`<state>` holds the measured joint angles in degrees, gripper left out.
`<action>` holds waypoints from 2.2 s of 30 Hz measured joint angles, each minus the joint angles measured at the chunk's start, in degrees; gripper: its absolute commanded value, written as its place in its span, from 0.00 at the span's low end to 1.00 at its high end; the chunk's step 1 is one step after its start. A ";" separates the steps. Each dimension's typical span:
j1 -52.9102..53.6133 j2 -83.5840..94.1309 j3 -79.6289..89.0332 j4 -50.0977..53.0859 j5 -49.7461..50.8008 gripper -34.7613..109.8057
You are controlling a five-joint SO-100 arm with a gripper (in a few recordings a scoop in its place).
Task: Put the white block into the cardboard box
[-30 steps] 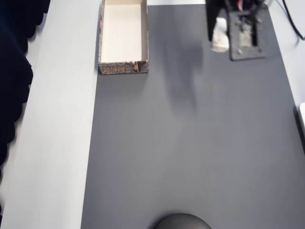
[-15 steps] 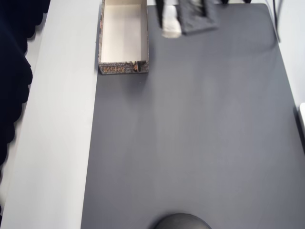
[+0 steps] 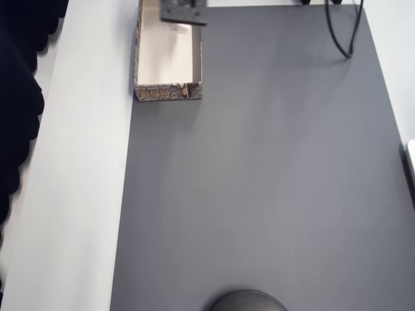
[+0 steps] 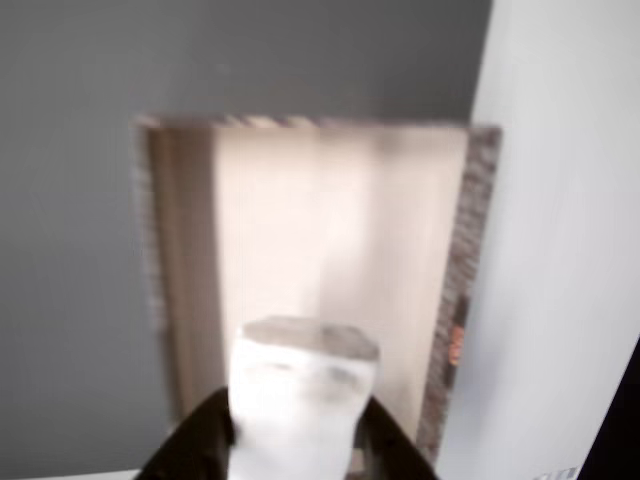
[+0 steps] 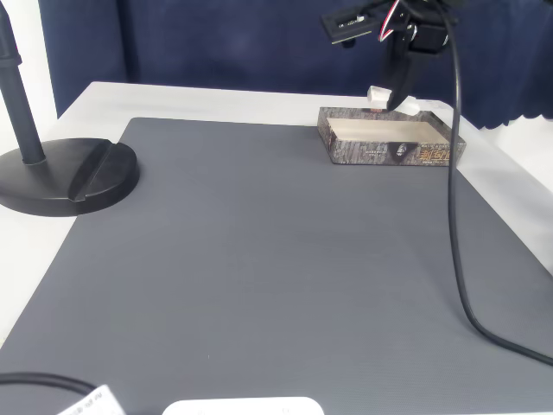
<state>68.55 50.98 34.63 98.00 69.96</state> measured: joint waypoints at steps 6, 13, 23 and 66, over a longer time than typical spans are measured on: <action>1.32 -7.38 -5.54 0.00 3.52 0.25; 1.23 -12.13 -12.57 0.00 7.38 0.25; 1.32 -15.21 -13.54 0.00 8.26 0.25; 0.70 -22.06 -19.07 -1.32 14.41 0.42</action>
<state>69.26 28.92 15.56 96.68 84.38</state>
